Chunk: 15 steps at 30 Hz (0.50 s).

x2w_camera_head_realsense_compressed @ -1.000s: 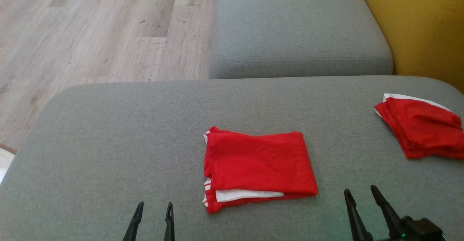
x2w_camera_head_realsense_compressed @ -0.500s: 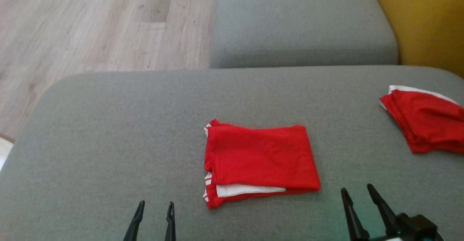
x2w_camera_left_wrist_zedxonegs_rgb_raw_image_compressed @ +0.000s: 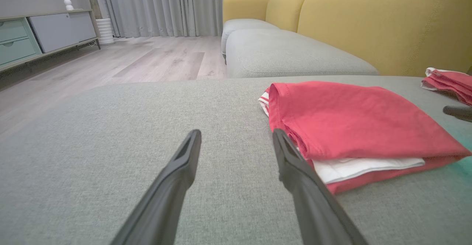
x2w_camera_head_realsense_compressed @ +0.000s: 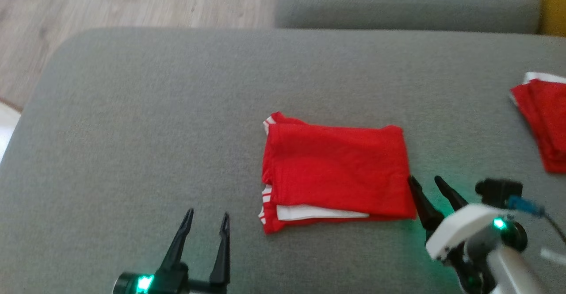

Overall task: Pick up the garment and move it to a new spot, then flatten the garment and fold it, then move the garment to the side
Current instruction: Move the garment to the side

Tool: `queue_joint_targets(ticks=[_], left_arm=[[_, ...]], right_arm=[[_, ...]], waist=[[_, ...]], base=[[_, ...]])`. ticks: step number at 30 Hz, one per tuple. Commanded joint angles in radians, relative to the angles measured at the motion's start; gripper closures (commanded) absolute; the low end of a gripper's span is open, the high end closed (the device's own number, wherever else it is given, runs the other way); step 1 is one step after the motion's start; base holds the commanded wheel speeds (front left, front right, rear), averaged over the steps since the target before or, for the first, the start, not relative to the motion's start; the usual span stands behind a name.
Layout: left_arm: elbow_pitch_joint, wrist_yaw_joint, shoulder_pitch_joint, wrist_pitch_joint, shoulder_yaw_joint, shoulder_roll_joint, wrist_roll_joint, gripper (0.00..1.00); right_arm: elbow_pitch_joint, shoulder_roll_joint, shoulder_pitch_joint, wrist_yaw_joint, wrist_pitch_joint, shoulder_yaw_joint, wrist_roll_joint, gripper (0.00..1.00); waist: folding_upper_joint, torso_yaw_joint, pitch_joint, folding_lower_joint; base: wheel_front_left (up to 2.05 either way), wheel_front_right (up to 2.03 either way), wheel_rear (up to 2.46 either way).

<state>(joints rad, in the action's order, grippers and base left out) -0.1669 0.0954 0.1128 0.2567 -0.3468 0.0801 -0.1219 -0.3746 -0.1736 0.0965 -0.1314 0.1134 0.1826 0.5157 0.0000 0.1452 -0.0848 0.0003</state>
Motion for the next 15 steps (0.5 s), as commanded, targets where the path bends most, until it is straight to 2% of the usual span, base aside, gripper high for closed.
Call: queue_joint_targets(ticks=[1,4,8,9,10,11,12,13,14,15], left_arm=[[0.021,-0.005,-0.043,0.005,0.019,-0.014,0.011,0.0],[0.011,-0.009,-0.065,0.005,0.005,-0.018,0.014,0.0],[0.01,-0.009,-0.093,0.005,-0.014,-0.023,0.011,0.0],[0.01,-0.009,-0.099,0.005,-0.018,-0.024,0.01,0.0],[0.01,-0.009,-0.099,0.005,-0.018,-0.024,0.01,0.0],[0.009,-0.009,-0.104,0.005,-0.021,-0.024,0.009,0.0],[0.008,-0.008,-0.108,0.005,-0.023,-0.025,0.008,0.0],[0.007,-0.006,-0.111,0.005,-0.025,-0.025,0.007,0.0],[0.005,-0.006,-0.114,0.005,-0.025,-0.026,0.006,0.0],[0.003,-0.005,-0.117,0.005,-0.025,-0.026,0.006,0.0]], right_arm=[[0.017,-0.02,0.052,0.001,0.035,0.014,0.044,0.0],[-0.001,-0.03,0.091,0.001,0.107,0.017,0.143,0.0],[-0.042,-0.049,0.133,0.001,0.149,0.02,0.235,0.0],[-0.052,-0.046,0.142,0.001,0.158,0.021,0.261,0.06],[-0.052,-0.046,0.142,0.001,0.158,0.021,0.261,0.06],[-0.061,-0.044,0.15,0.001,0.168,0.025,0.286,0.29],[-0.067,-0.043,0.156,0.001,0.18,0.032,0.312,0.57],[-0.071,-0.045,0.162,0.001,0.19,0.039,0.333,0.93],[-0.073,-0.05,0.166,0.001,0.196,0.047,0.347,1.0],[-0.073,-0.057,0.17,0.001,0.197,0.053,0.357,1.0]], waist=[[0.0,0.019,-0.031,-0.0003],[0.0,0.026,-0.046,-0.0003],[0.0,0.038,-0.064,-0.0003],[0.0,0.041,-0.068,-0.0003],[0.0,0.041,-0.068,-0.0003],[0.0,0.043,-0.07,-0.0003],[0.0,0.045,-0.072,-0.0003],[0.0,0.046,-0.076,-0.0003],[0.0,0.047,-0.079,-0.0003],[0.0,0.048,-0.081,-0.0003]], base=[[0.0,0.0,0.0],[0.0,0.0,0.0],[0.0,0.0,0.0],[0.0,0.0,0.0],[0.0,0.0,0.0],[0.0,0.0,0.0],[0.0,0.0,0.0],[0.0,0.0,0.0],[0.0,0.0,0.0],[0.0,0.0,0.0]])
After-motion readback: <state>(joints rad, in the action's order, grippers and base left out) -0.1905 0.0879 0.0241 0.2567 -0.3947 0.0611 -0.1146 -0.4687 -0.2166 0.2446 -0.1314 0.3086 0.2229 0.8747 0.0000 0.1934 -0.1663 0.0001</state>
